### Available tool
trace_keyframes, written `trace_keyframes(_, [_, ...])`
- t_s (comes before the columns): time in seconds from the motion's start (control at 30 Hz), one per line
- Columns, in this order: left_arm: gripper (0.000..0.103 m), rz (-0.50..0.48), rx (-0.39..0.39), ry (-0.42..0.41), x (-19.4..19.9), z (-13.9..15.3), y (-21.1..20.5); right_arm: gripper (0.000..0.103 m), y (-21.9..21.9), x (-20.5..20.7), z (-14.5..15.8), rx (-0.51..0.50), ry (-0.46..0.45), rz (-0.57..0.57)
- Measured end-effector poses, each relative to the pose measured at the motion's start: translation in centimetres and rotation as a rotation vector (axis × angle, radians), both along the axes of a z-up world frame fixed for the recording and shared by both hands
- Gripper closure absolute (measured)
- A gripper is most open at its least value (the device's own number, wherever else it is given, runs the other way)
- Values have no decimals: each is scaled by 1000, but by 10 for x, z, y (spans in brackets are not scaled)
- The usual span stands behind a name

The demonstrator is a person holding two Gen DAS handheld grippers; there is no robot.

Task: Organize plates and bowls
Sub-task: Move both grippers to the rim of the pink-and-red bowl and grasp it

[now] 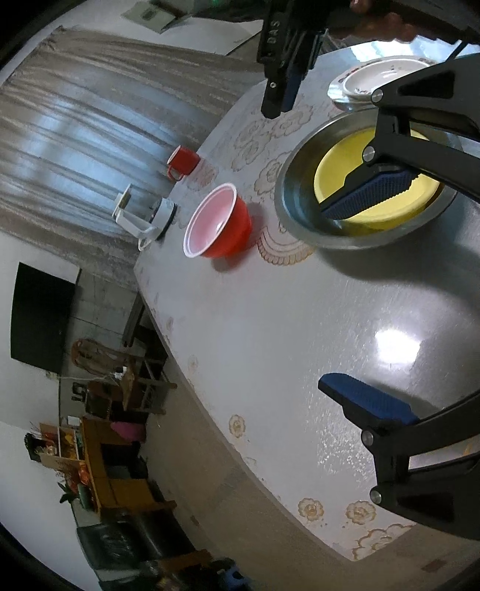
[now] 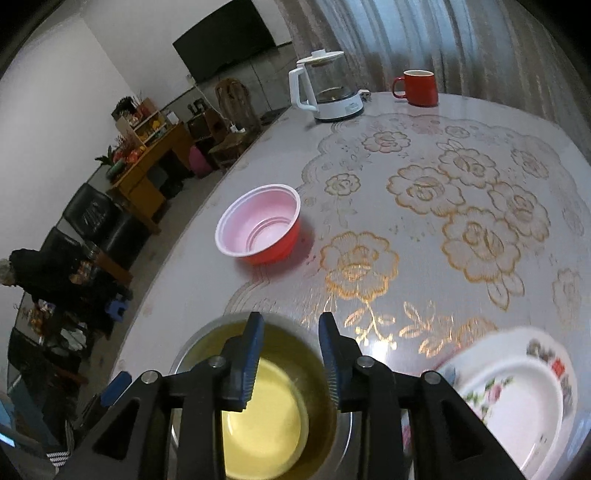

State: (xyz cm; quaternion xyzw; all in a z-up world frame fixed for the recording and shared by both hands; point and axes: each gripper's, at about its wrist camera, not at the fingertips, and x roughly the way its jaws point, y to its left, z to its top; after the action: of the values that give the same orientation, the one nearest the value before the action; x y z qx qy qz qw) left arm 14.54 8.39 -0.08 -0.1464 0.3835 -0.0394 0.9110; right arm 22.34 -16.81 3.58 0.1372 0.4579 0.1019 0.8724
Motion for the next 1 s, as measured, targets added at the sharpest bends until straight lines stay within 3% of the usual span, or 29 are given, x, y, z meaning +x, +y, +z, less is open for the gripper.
trace_keyframes(0.37, [15,36,-9,27,14,-9,10,72,11,65,-12,33,68,51])
trace_keyframes(0.57, [15,50,-1,46,25,-11,13,69,13,111,-28,109,150,36])
trace_keyframes(0.83, [15,49,15,53,43,-11,10,69,16,142,-57,121,232,24])
trace_keyframes(1.0, [15,42,29,49,58,-7,4,69,15,147,-66,142,228,34])
